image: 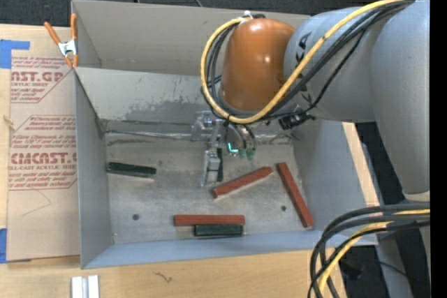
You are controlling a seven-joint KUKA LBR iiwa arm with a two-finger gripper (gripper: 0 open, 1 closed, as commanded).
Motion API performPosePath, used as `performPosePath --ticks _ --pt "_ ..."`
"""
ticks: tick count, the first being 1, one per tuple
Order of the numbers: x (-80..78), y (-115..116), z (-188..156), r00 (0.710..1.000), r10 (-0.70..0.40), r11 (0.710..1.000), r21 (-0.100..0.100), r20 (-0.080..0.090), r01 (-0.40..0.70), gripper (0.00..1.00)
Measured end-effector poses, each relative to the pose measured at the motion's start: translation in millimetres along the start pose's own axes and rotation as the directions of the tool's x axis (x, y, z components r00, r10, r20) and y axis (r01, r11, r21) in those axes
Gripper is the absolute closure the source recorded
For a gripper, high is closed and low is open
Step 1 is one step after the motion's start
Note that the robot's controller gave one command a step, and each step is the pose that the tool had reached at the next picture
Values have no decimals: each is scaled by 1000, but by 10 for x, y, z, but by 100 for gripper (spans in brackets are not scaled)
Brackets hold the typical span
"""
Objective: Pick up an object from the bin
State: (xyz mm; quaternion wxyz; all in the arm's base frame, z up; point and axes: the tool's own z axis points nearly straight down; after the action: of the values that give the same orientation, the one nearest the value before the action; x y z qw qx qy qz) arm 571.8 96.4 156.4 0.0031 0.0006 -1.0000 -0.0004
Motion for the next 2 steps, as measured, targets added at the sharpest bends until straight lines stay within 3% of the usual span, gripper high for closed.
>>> performPosePath --ticks 1,2 --pt "219 263 911 999 -52 999 0 -1 52 0" --pt "578 792 874 979 -202 979 0 5 202 0"
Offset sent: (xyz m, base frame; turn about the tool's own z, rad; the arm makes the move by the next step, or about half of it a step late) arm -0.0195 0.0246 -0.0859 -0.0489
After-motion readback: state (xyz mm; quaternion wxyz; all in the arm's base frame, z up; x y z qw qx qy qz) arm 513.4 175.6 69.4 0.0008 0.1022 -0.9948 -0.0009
